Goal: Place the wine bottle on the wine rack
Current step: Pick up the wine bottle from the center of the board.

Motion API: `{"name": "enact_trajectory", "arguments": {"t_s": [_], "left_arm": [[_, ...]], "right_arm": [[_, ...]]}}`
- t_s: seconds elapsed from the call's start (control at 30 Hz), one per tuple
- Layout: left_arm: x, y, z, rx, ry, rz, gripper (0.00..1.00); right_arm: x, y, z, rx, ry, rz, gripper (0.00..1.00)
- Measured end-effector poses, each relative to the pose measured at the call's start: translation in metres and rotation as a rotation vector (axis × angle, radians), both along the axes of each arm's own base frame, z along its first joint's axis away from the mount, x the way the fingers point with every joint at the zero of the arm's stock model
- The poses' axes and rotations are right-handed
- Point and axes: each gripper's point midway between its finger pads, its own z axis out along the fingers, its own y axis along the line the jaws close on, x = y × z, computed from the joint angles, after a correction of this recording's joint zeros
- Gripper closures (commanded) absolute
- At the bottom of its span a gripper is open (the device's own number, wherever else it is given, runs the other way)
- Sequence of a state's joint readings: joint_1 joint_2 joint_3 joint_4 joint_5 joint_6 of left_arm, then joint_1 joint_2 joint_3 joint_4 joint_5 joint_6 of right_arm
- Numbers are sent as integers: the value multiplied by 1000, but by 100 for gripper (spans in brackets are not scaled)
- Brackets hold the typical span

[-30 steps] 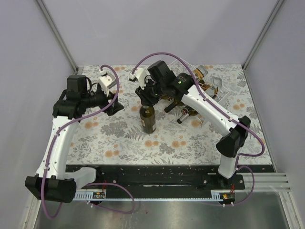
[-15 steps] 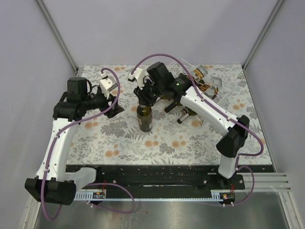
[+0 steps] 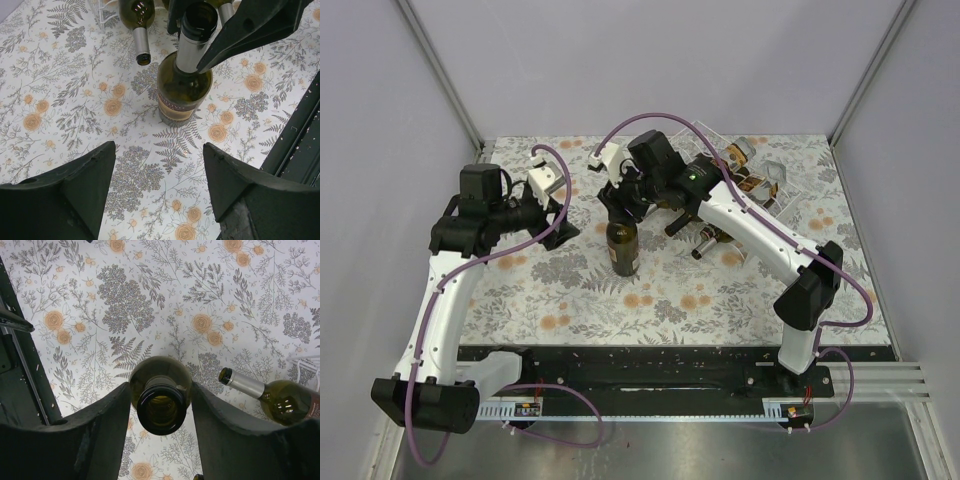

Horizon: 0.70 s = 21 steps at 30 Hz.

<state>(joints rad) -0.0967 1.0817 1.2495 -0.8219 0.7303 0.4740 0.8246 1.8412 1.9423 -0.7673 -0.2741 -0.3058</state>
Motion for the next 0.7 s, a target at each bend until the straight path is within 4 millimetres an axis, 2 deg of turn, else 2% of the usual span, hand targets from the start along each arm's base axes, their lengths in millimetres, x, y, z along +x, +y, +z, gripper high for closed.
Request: {"name": "enact_trajectory", "arguments": {"t_s": [0.17,0.43,0.7], "left_arm": [[0,0,0,0,0,0,25],[-1,1,-3,9,-3,-6,23],[-11,-1,-12,97,-12,-47,20]], "right_arm": [[-1,-1,1,-4,5,0,26],[-2,-1,20,21,-10,0,2],[-4,0,41,55,-21,-6,0]]}}
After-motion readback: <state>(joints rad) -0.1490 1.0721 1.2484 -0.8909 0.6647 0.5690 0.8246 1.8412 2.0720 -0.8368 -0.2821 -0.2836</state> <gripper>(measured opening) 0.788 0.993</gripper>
